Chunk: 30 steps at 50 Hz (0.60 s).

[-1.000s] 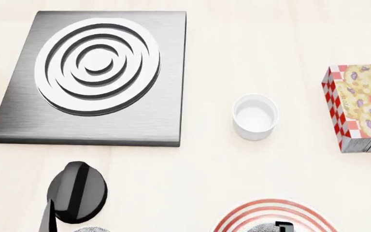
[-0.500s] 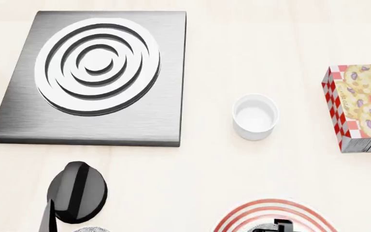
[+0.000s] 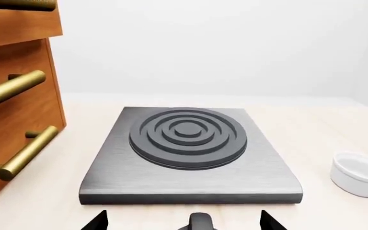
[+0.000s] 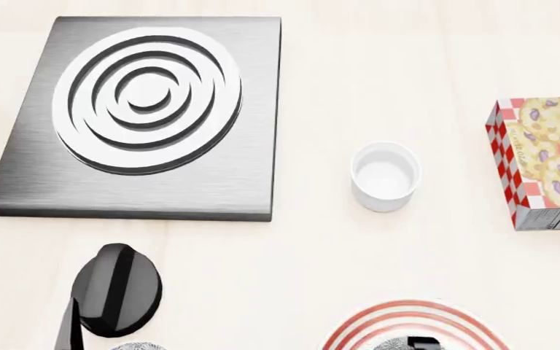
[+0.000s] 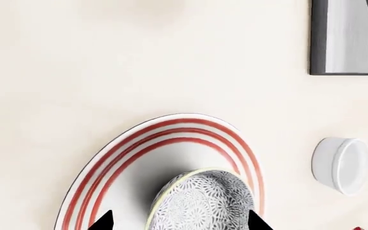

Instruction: Pick the akita bowl on the ramekin and place it on the plate.

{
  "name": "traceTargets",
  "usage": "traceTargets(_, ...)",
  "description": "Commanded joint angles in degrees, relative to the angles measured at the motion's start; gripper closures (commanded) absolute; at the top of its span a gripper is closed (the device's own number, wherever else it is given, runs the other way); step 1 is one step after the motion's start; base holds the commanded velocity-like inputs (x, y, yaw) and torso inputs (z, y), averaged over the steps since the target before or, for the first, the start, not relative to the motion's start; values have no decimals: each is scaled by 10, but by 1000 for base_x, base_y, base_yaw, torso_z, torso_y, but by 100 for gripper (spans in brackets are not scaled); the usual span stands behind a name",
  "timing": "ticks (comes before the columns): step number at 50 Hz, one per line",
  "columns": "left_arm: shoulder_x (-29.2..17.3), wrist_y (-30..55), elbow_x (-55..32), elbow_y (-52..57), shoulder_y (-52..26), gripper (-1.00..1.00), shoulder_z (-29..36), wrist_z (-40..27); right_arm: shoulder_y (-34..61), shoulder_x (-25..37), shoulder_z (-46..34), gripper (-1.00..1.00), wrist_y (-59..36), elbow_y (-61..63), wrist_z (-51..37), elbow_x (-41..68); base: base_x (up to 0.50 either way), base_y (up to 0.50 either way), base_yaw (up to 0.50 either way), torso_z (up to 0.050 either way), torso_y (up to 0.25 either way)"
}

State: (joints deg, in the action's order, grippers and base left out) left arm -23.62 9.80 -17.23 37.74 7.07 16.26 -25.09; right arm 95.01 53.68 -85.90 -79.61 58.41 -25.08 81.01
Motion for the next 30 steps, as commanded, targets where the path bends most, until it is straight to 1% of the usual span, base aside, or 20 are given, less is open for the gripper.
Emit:
traceTargets(1, -2, 1, -2, 2, -1, -100, 0, -2, 70, -14, 29, -100, -9, 14, -100, 163, 0, 0, 0, 0, 0)
traceTargets(5, -2, 0, -4, 2, -1, -100, 0, -2, 87, -23, 48, -100, -14, 14, -138, 224, 0, 0, 0, 0, 0)
traceTargets(7, -3, 0, -4, 2, -1, -100, 1, -2, 89, -22, 96, -100, -13, 15, -148, 253, 0, 0, 0, 0, 0)
traceTargets(9, -3, 0, -5, 2, -1, -100, 0, -2, 63, -6, 187, -100, -6, 15, -134, 249, 0, 0, 0, 0, 0)
traceTargets(10, -3, 0, -4, 1, -1, -100, 2, -2, 29, -3, 241, -100, -6, 16, -124, 245, 0, 0, 0, 0, 0)
traceTargets(11, -2, 0, -2, -1, -2, -100, 4, -2, 5, 3, 272, -100, -7, 15, -116, 241, 0, 0, 0, 0, 0)
traceTargets(13, -3, 2, 1, 0, -2, -100, 9, -1, -72, -5, 372, -100, -28, 16, -114, 220, 0, 0, 0, 0, 0)
traceTargets(14, -3, 3, 1, 1, -2, -100, 9, -1, -107, -4, 414, -100, -27, 15, -100, 205, 0, 0, 0, 0, 0)
traceTargets(16, -5, -5, -5, 3, 1, -100, 4, 1, -168, -3, 480, -100, -14, 16, -78, 130, 0, 0, 0, 0, 0)
traceTargets(17, -5, -4, -7, 4, 2, -100, 1, 0, -195, 5, 488, -100, 11, 16, -68, 70, 0, 0, 0, 0, 0)
traceTargets(19, -6, -4, -9, 5, 3, -100, -1, -1, -219, 35, 469, -100, 79, 16, -43, -2, 0, 0, 0, 0, 0)
traceTargets(20, -7, -4, -12, 5, 2, -100, -2, -1, -243, 50, 466, -100, 122, 15, -39, -46, 0, 0, 0, 0, 0)
traceTargets(21, -7, -6, -11, 4, 2, -100, -2, -1, -260, 59, 468, -100, 148, 14, -36, -68, 0, 0, 0, 0, 0)
traceTargets(22, -5, -9, -11, -1, 2, -100, -2, 0, -296, 61, 472, -100, 186, 2, -40, -102, 0, 0, 0, 0, 0)
traceTargets(23, -5, -12, -10, -2, 3, -100, -1, 1, -301, 61, 467, -100, 187, -3, -33, -126, 0, 0, 0, 0, 0)
traceTargets(24, -5, -13, -10, -2, 4, -100, -1, 1, -329, 59, 461, -100, 208, -11, -40, -160, 0, 0, 0, 0, 0)
traceTargets(26, -5, -13, -10, -2, 4, -100, 0, 1, -331, 61, 460, -100, 211, -12, -38, -165, 0, 0, 0, 0, 0)
traceTargets(27, -7, -12, -14, 2, 5, -100, -2, 1, -368, 54, 454, -100, 247, -28, -46, -211, 0, 0, 0, 0, 0)
traceTargets(30, -7, -15, -13, 0, 5, -100, -1, 2, -397, 60, 479, -100, 291, -35, -85, -214, 0, 0, 0, 0, 0)
